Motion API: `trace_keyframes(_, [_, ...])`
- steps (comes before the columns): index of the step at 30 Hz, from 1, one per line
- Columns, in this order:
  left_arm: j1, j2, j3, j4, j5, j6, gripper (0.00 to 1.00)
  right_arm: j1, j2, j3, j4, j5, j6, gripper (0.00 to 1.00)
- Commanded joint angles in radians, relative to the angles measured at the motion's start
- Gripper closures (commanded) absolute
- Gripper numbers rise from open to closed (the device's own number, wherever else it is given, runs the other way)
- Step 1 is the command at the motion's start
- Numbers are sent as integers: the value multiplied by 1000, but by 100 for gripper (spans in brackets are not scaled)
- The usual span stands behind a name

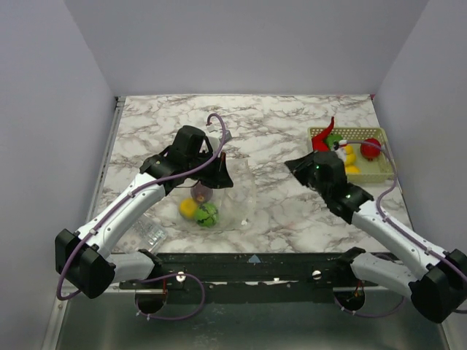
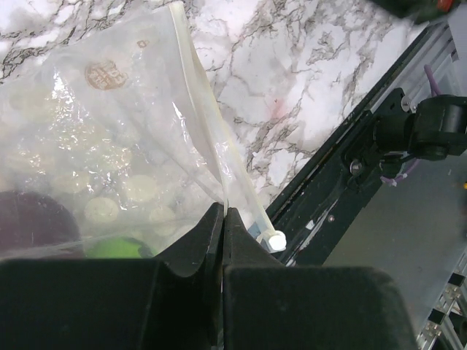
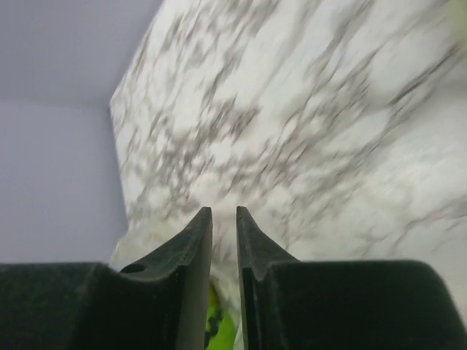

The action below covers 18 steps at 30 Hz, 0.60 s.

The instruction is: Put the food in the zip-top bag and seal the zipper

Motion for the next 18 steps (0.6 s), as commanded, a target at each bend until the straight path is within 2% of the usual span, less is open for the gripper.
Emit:
trace_keyframes(1, [-2, 4, 7, 6, 10, 6, 100, -267, -12, 81, -207, 33, -262, 75])
trace_keyframes(5, [-2, -3, 5, 6, 10, 6, 100, -464, 94, 162, -217, 19, -417, 62])
trace_keyframes(8, [-3, -2, 4, 7, 17, 6, 100, -578, 219, 244, -245, 26, -482, 58])
trace_keyframes(11, [-2, -4, 4, 7, 21, 5, 100, -698, 312, 291, -226, -50, -522, 53])
trace_keyframes(15, [-3, -8, 4, 10, 29, 3, 100, -736, 408, 372, -209, -36, -562, 42])
trace_keyframes(18, [-3, -10, 3, 10, 32, 2, 100, -738, 460, 434, -209, -152, -558, 39])
